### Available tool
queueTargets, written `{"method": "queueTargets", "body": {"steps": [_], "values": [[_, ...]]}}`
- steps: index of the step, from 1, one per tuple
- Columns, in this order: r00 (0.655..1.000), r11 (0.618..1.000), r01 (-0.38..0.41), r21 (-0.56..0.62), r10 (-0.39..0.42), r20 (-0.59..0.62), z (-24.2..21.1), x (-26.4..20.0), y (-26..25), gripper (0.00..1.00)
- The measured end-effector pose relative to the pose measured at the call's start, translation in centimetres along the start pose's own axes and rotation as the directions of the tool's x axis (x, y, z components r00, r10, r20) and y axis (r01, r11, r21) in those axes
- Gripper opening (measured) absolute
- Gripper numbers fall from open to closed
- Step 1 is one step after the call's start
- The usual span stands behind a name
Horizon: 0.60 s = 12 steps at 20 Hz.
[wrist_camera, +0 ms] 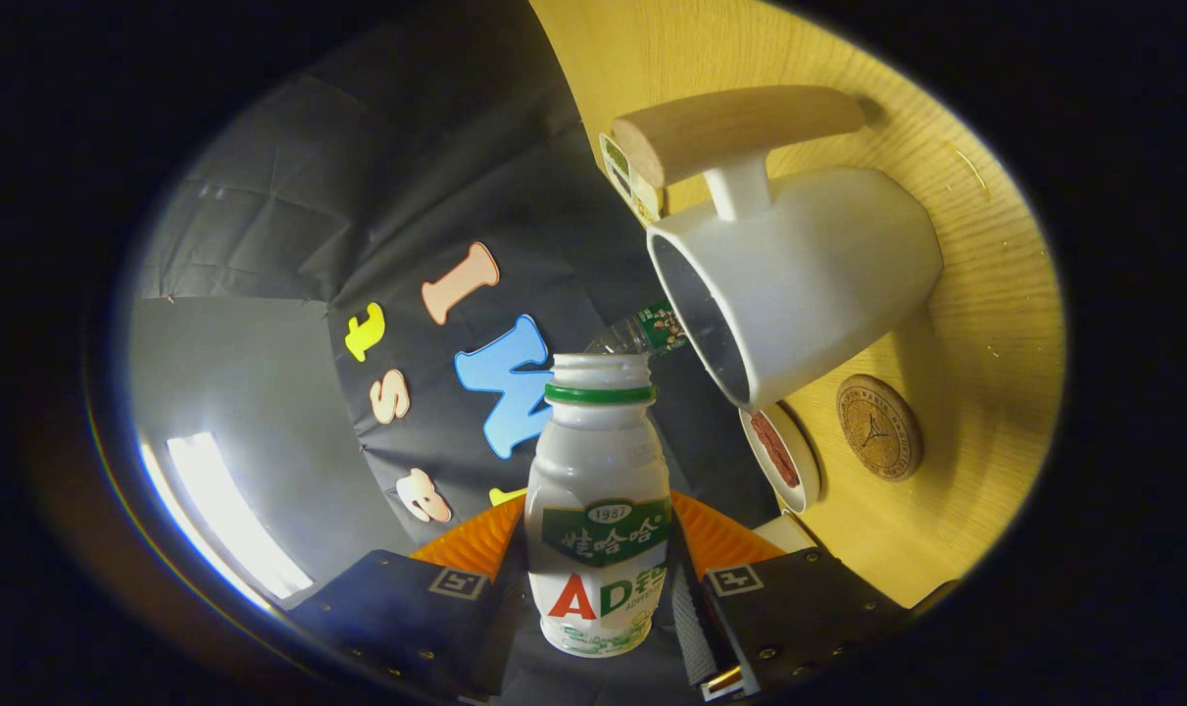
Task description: Take the bottle from table, then pour the juice into the cup, finally place the bottle on the coaster
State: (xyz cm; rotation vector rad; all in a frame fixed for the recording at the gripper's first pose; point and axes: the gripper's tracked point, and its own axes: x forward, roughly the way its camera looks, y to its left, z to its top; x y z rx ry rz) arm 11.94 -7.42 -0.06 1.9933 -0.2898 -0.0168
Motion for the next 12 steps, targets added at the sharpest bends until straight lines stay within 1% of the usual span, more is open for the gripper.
{"method": "queueTargets", "body": {"steps": [12], "values": [[1.0,1.0,-0.004,0.004,0.004,0.004,0.11,0.05,0.33,0.67]]}}
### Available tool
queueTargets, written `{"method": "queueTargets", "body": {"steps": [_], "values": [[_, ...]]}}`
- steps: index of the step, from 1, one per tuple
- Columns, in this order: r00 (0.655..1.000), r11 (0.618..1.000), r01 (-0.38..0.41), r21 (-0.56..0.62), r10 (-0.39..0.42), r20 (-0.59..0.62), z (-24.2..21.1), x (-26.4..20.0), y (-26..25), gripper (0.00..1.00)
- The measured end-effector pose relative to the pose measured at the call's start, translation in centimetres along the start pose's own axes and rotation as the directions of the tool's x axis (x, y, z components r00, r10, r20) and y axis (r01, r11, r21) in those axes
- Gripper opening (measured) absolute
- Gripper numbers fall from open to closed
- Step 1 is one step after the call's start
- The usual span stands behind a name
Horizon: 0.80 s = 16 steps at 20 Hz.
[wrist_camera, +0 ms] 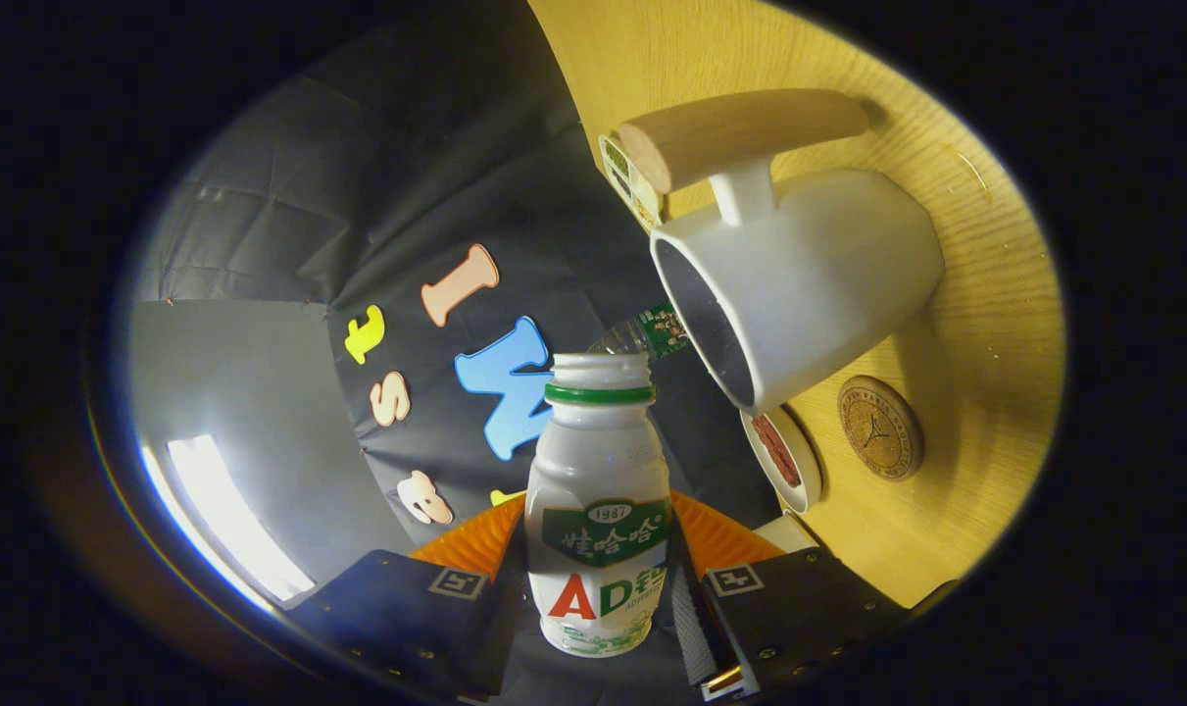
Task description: Take the bottle from table, then pour the juice into the cup, finally place the bottle on the coaster
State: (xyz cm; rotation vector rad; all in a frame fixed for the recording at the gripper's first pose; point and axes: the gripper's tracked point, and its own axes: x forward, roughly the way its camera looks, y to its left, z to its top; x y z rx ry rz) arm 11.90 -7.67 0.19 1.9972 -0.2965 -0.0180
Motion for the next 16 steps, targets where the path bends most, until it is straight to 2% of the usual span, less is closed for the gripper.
{"method": "queueTargets", "body": {"steps": [9,13,16], "values": [[1.0,0.999,0.019,-0.04,-0.019,-0.009,-0.2,0.0,-0.9,0.67],[0.995,0.971,0.095,-0.22,-0.096,0.006,0.0,0.5,-3.3,0.67],[0.993,0.939,0.115,-0.323,-0.117,0.014,0.5,0.6,-3.1,0.66]]}}
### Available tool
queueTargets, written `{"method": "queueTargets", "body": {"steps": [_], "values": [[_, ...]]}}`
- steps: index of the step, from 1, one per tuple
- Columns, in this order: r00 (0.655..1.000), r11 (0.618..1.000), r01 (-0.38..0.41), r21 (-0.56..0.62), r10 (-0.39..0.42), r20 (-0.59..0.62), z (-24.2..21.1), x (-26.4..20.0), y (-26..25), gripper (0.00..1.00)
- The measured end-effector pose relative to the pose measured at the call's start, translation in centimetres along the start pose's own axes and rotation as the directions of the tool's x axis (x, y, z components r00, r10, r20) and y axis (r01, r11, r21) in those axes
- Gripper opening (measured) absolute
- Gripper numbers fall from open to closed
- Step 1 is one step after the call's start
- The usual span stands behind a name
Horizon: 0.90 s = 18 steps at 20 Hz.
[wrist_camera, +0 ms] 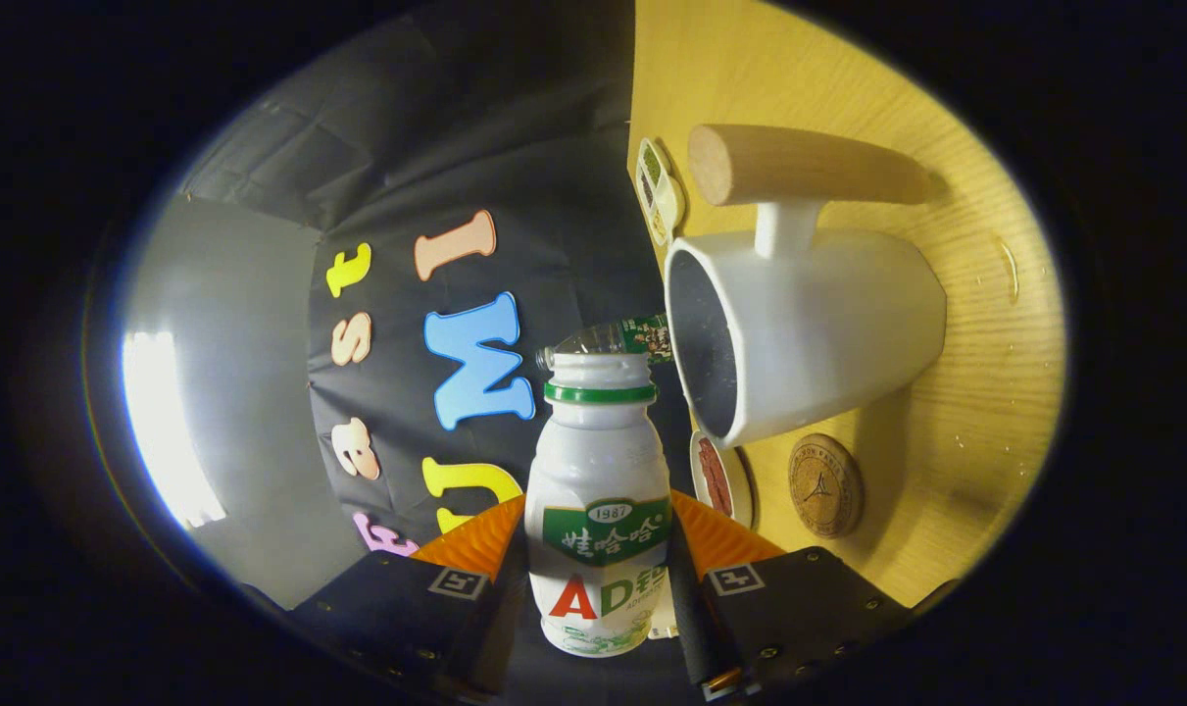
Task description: Take the bottle from table, then pour the juice into the cup, finally place the bottle on the coaster
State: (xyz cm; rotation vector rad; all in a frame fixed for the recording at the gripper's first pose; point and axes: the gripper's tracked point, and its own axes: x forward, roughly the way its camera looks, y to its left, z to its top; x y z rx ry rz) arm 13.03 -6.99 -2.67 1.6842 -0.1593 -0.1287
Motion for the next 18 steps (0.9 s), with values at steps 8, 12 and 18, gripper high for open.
{"method": "queueTargets", "body": {"steps": [8,12,18], "values": [[0.999,0.947,0.042,-0.317,-0.034,0.029,0.8,-0.3,-0.9,0.67],[1.0,0.883,0.019,-0.47,-0.005,0.031,0.8,-0.2,0.3,0.67],[0.998,0.728,0.056,-0.683,-0.034,0.045,-0.6,0.2,0.4,0.67]]}}
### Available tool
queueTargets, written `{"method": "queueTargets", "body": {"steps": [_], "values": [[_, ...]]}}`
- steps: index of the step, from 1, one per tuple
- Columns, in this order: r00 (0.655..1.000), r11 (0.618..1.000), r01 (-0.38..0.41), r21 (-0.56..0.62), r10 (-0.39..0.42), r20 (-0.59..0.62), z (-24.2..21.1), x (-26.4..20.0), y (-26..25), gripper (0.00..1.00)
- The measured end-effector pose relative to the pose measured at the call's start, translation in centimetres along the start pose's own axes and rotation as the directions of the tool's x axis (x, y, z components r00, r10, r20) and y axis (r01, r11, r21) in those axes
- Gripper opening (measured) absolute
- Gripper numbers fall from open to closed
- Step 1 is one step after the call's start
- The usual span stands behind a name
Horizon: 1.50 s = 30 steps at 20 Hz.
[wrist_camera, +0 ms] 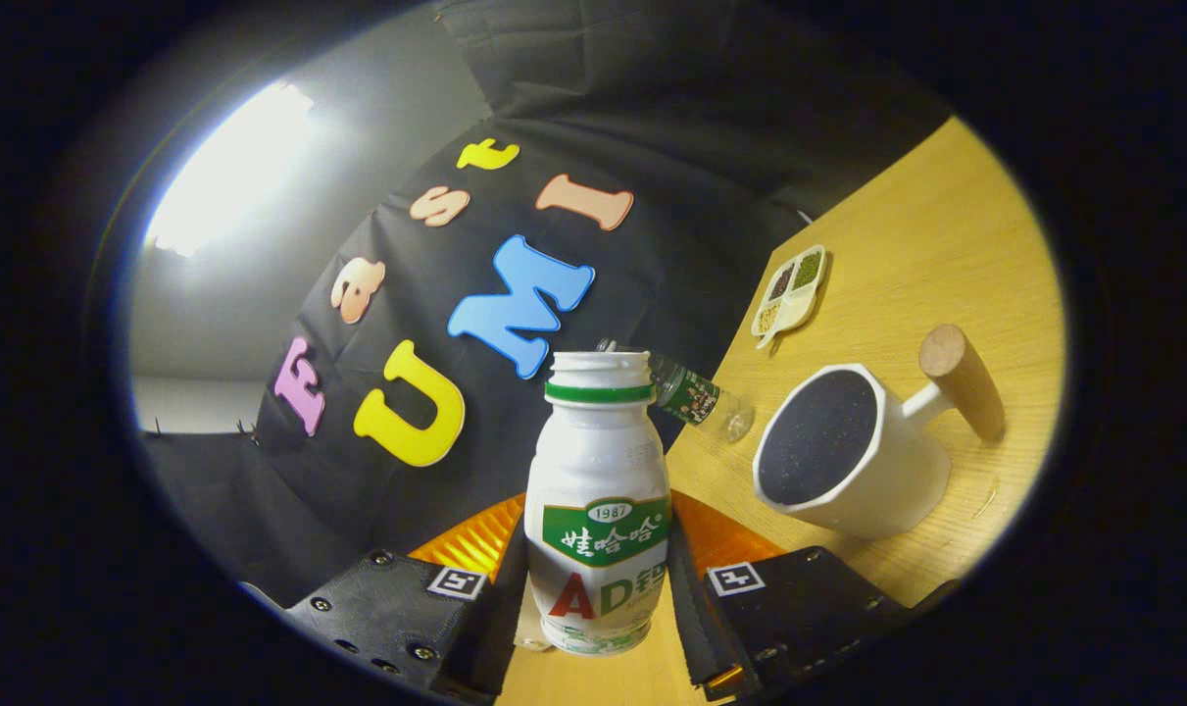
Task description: Take the bottle from table, then pour the juice into the cup, finally place the bottle on the coaster
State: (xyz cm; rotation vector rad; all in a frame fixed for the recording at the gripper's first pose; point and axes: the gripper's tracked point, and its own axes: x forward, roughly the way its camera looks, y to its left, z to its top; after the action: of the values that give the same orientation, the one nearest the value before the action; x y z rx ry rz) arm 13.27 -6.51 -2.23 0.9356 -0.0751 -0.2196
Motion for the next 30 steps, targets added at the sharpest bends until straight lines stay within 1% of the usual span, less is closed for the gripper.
{"method": "queueTargets", "body": {"steps": [4,8,10,12,14,18,22,25,26,27,30], "values": [[1.0,0.991,-0.002,-0.13,0.003,0.007,-0.9,-0.3,0.9,0.67],[1.0,0.966,0.006,-0.26,-0.005,0.006,-0.9,-0.1,1.8,0.67],[1.0,0.948,0.016,-0.318,-0.014,0.008,-0.8,0.0,1.8,0.67],[1.0,0.921,0.03,-0.389,-0.025,0.018,-0.7,0.0,1.9,0.67],[0.999,0.879,0.05,-0.474,-0.035,0.04,-0.5,0.2,1.9,0.67],[0.997,0.776,0.076,-0.627,-0.057,0.051,-0.8,0.6,1.7,0.67],[0.996,0.687,0.08,-0.722,-0.074,0.04,-1.7,1.2,1.0,0.67],[0.995,0.596,0.086,-0.798,-0.099,0.033,-2.5,2.0,0.6,0.67],[0.994,0.572,0.082,-0.816,-0.107,0.025,-2.8,2.2,0.5,0.67],[0.994,0.558,0.075,-0.827,-0.109,0.017,-3.2,2.4,0.5,0.67],[0.993,0.532,0.075,-0.843,-0.119,0.013,-3.6,3.1,0.1,0.67]]}}
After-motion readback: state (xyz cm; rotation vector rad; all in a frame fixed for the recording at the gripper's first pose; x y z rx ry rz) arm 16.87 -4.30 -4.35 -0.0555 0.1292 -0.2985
